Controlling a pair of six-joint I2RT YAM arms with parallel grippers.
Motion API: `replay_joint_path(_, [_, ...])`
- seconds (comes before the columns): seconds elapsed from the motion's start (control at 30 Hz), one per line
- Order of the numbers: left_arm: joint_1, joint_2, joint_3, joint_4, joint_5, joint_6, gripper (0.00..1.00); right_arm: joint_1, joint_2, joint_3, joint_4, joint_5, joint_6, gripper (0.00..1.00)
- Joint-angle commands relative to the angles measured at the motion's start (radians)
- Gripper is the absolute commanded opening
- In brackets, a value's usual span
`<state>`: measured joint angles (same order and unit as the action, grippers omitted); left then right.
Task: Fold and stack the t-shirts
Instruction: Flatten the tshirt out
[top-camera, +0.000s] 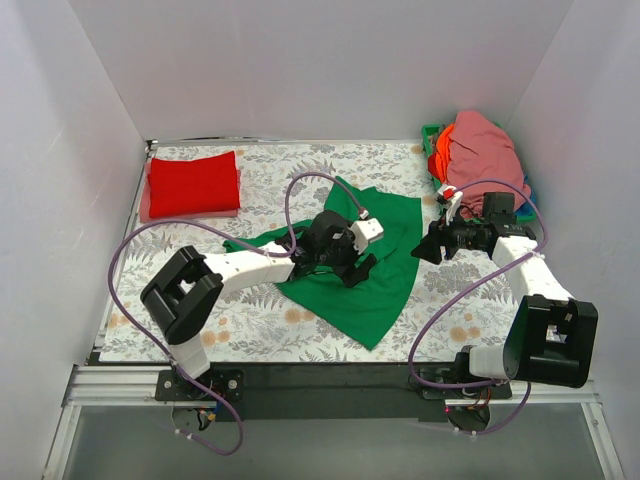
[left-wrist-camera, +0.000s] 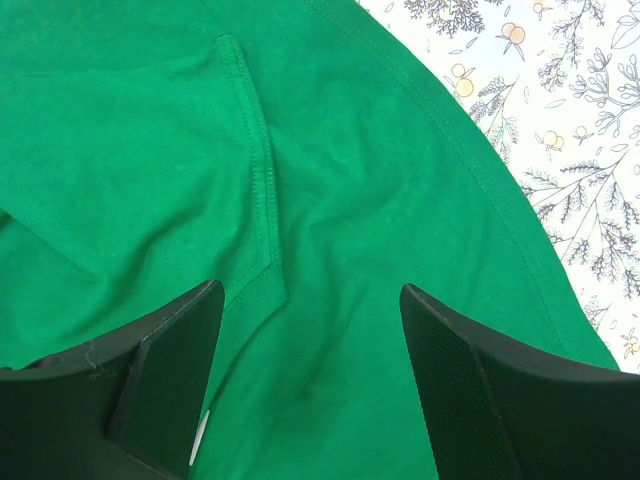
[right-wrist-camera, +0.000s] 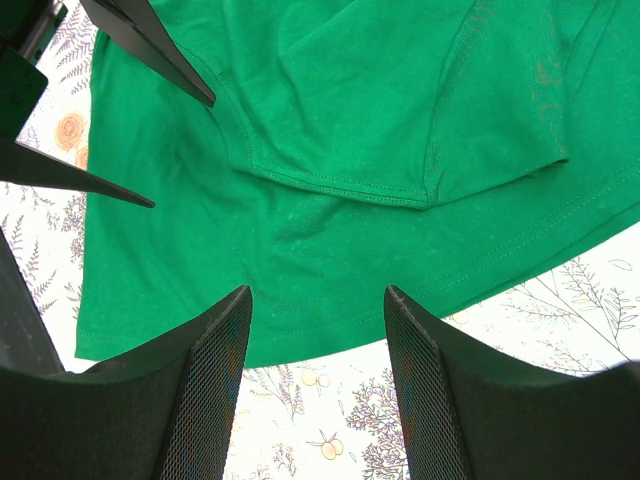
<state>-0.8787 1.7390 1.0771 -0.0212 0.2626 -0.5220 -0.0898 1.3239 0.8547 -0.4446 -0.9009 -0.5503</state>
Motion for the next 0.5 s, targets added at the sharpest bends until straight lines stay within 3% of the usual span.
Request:
replay_joint_path(0.0, [-0.016,0.008,0.047,0.017,-0.02,-0.001,0.7,-0.004,0.0,0.012,0.009,-0.032,-0.011,0.62])
replay_joint_path(0.47, [-0.039,0.08,0.11,0.015,-0.04,0.0,0.7,-0.005,0.006,0.017,0.001,-0.029,-0.017,0.62])
